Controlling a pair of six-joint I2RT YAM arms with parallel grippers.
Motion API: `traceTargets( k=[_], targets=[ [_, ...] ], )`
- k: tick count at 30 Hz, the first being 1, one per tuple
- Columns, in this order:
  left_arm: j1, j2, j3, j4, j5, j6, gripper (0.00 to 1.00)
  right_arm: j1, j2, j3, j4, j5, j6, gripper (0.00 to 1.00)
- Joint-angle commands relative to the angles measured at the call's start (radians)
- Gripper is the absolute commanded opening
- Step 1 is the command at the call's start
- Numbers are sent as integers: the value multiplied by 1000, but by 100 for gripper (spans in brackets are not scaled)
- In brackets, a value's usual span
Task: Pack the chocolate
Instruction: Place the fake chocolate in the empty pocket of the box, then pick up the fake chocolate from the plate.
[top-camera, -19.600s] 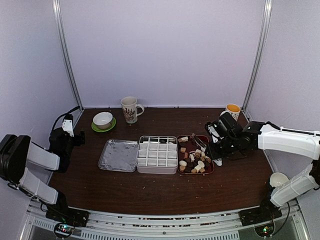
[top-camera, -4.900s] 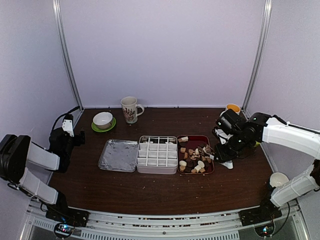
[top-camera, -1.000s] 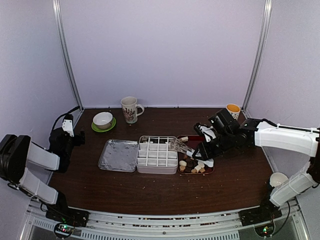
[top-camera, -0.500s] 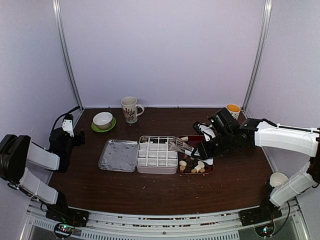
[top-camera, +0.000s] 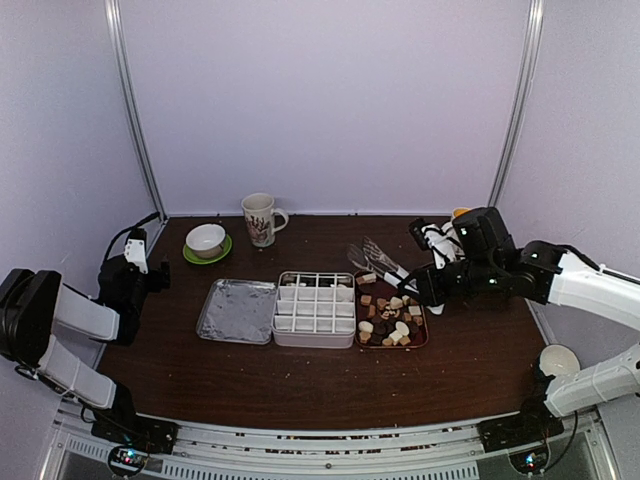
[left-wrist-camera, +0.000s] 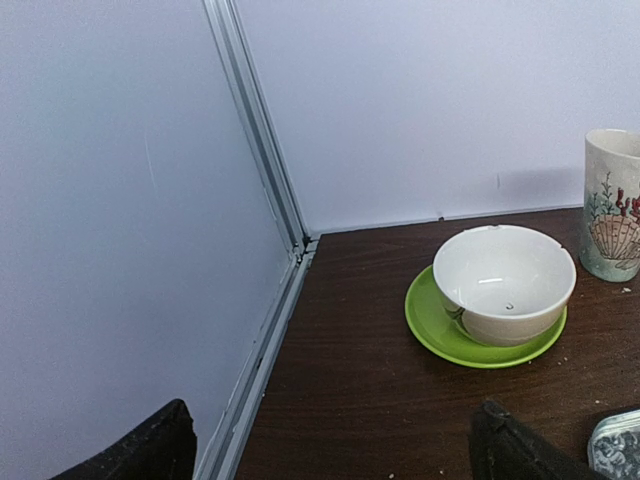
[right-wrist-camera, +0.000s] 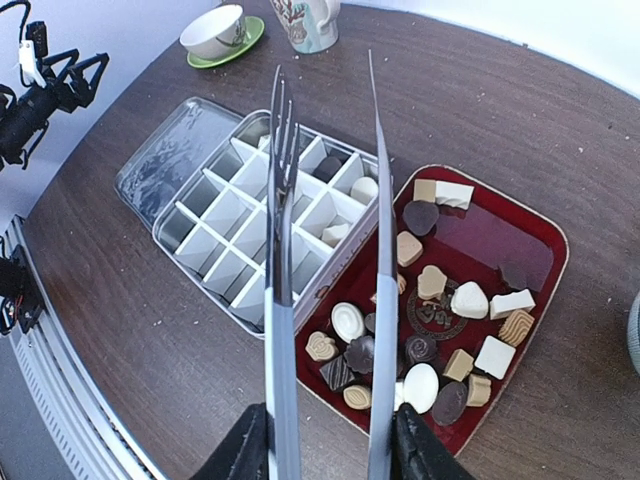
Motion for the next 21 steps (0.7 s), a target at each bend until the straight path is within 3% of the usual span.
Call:
traceTargets(
  k=[1,21],
  targets=[
    [8,5,15,33,9,-8,98,-5,-72,-27,29,90,-6,40],
    [7,5,14,34,10,-7,98,-10,-190,-57,-226,160,7,41]
  ],
)
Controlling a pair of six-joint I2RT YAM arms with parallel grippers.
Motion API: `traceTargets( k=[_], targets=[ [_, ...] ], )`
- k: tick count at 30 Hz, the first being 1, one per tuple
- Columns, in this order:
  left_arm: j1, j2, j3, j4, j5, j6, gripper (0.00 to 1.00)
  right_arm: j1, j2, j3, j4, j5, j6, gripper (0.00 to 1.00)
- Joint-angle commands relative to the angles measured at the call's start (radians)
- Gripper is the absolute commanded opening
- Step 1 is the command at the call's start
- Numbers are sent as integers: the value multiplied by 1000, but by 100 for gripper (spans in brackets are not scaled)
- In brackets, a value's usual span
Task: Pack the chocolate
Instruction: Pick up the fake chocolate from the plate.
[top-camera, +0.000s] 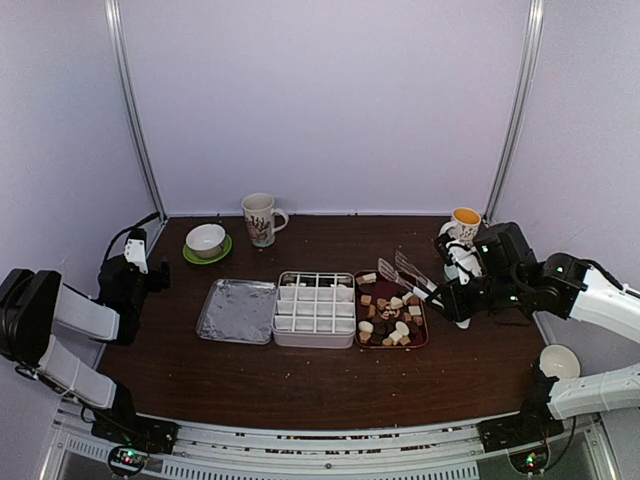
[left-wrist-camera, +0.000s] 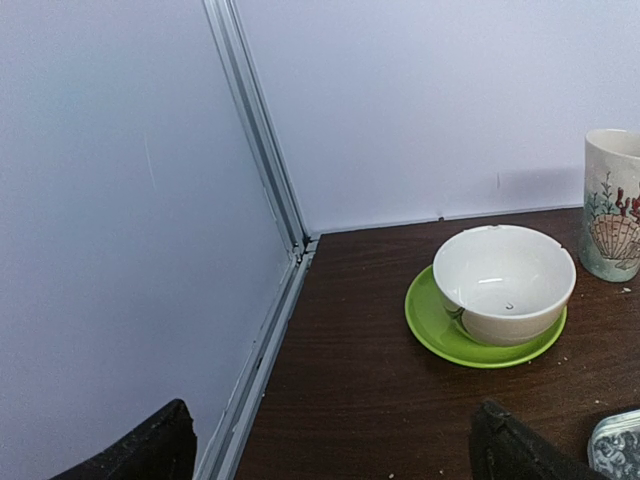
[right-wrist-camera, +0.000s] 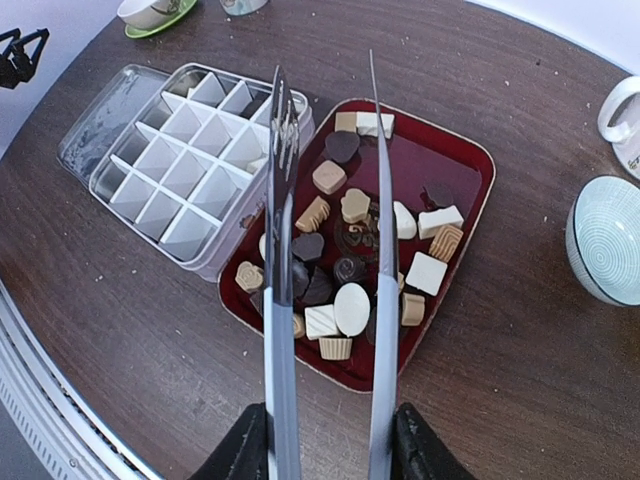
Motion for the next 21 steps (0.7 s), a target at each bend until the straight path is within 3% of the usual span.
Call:
traceTargets(
  k=[1,21],
  targets=[
    [8,5,14,33,9,-7,98,-5,-16,31,-70,30,-6,40],
    [8,5,15,34,9,-7,98,-5,32,5,-106,23,82,39]
  ],
)
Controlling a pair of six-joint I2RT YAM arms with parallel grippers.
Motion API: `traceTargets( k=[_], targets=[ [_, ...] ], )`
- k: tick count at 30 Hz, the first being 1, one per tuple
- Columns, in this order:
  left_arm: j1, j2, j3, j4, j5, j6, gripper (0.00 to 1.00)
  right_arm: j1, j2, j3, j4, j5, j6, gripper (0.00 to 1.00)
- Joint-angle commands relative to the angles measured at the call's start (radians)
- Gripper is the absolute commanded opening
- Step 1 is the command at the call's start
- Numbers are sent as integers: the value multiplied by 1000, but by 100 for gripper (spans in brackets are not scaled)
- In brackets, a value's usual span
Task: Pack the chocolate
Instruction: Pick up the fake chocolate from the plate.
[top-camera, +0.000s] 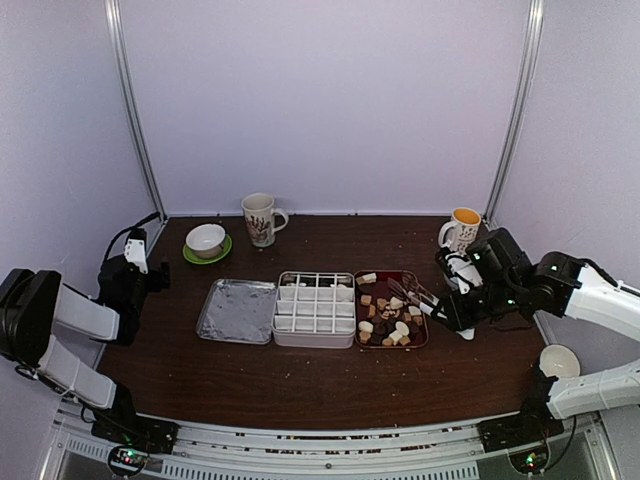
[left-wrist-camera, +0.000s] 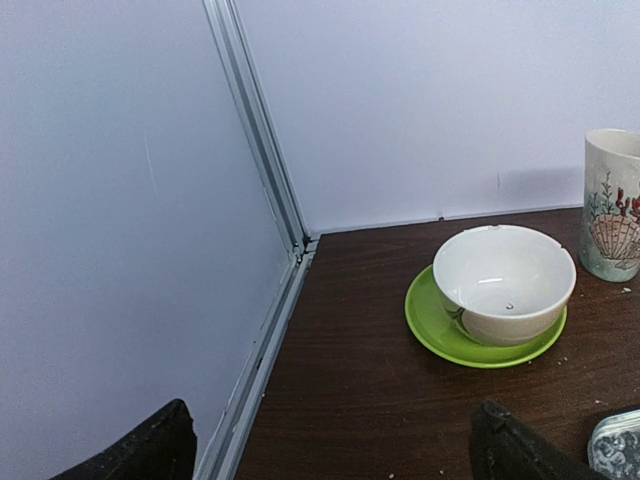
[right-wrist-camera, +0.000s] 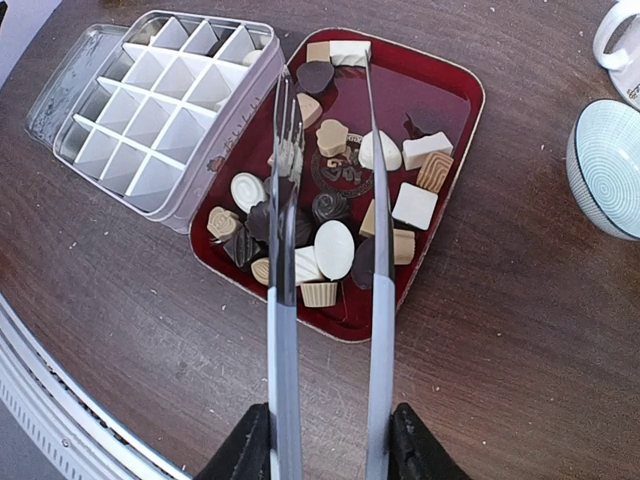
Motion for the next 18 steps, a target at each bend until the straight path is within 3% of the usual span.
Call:
traceTargets(
  k=[1,18],
  targets=[
    [7,6,15,34,9,-7,98,-4,3,2,26,19,20,38],
    [8,6,15,33,9,-8,98,-5,21,10,23,26,-2,38]
  ],
)
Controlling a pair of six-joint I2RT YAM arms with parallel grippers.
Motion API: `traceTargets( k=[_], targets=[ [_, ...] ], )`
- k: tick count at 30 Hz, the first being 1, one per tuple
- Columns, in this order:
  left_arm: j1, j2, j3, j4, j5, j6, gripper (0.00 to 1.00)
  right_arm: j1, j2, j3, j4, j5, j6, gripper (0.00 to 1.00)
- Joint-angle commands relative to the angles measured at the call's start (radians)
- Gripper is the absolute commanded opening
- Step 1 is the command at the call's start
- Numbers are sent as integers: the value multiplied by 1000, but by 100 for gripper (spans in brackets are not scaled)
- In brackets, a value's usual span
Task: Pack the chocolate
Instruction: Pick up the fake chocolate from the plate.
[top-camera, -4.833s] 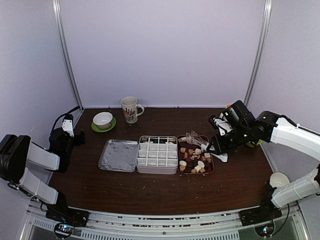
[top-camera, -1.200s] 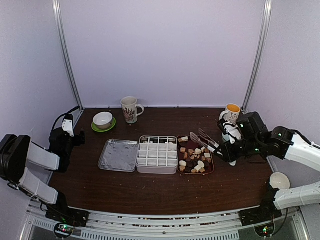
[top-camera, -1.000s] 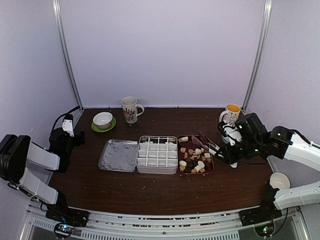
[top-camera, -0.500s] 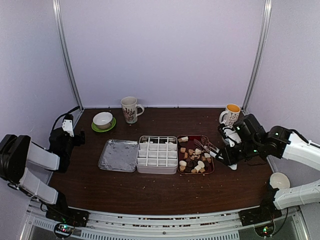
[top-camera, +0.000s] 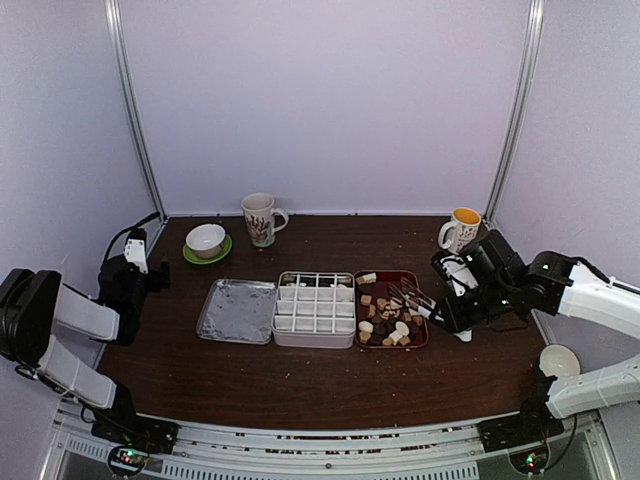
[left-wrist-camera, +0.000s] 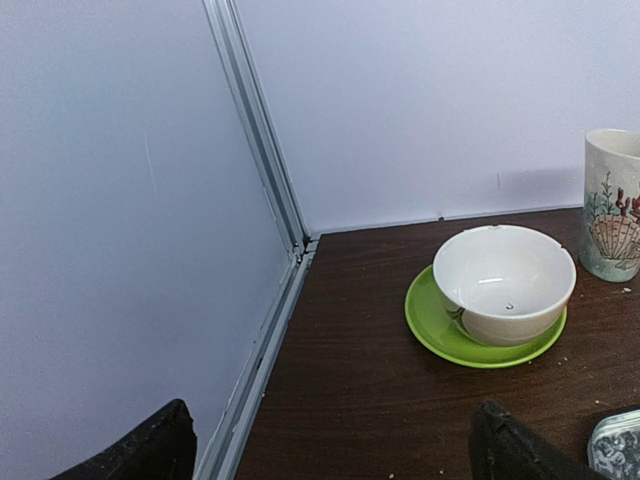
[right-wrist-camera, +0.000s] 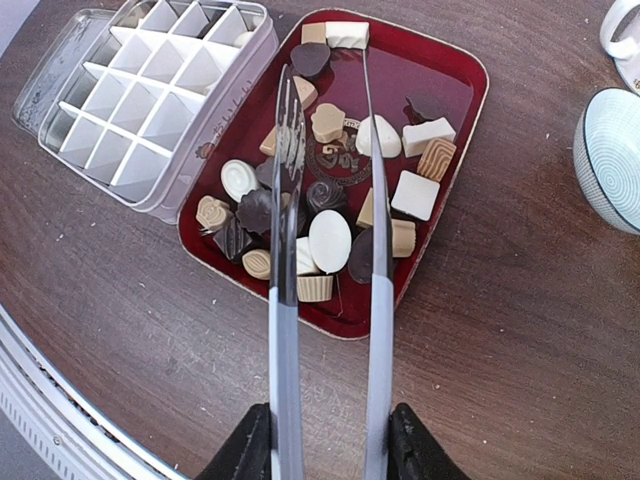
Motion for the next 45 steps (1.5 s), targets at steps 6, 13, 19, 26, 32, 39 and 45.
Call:
traceTargets(
  k=[6,13,19,26,32,39,45],
  targets=[
    [7,6,15,34,8,-8,98,-6,-32,3,1,31,7,38],
    [7,6,15,34,8,-8,98,-6,0,51,-81,51,1,38],
    [8,5,15,34,9,-8,98,-9,39,84,-112,68,-2,38],
    [7,6,16,34,9,-8,98,-12,89,118,-142,60,8,38],
    [8,6,16,33,9,-8,98,-15,94,146,-216,56,17,39],
    [7,6,16,33,10,-8,98,-22,141,159,-254,31,67,39],
    [7,6,15,34,8,-8,98,-22,139,141,-236,27,93,39]
  ],
)
